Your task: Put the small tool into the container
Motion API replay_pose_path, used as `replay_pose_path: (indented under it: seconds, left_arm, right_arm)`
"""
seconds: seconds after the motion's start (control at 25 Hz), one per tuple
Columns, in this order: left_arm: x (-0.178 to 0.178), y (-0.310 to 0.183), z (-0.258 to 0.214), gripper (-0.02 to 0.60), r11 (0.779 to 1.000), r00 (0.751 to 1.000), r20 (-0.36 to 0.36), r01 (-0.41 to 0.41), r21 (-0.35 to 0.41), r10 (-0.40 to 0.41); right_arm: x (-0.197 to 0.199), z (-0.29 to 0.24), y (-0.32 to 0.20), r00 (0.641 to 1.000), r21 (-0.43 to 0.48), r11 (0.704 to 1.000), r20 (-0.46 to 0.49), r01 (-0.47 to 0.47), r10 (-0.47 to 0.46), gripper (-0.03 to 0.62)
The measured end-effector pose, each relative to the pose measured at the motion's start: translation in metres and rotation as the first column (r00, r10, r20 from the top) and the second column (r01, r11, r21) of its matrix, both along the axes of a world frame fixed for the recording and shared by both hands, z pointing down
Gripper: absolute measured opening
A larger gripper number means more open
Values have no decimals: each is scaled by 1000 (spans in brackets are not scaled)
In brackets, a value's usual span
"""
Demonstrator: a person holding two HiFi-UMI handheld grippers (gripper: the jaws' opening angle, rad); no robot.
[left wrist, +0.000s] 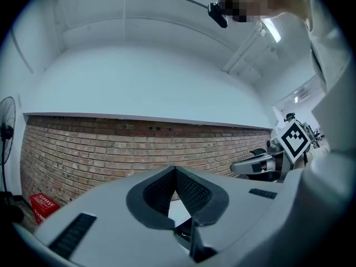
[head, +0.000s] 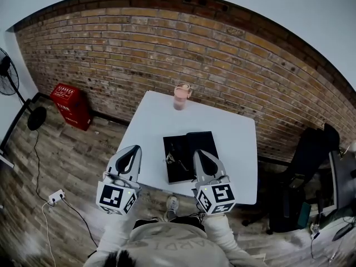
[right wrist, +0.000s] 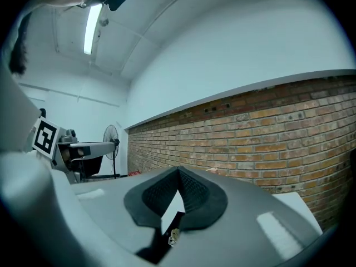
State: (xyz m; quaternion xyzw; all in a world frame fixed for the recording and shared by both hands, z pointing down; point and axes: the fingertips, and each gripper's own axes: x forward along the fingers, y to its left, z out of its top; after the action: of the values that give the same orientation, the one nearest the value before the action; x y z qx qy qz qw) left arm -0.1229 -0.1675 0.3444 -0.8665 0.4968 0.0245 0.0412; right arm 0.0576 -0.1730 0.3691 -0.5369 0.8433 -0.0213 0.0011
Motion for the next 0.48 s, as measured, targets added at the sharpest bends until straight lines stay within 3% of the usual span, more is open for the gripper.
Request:
replay_pose_path:
  seconds: [0.48]
  left_arm:
    - [2,10,-14,5,1000,1000,1,-5,20,5]
  right_arm:
    - [-2,-21,15,1000,61,998,-8,14,-14,11]
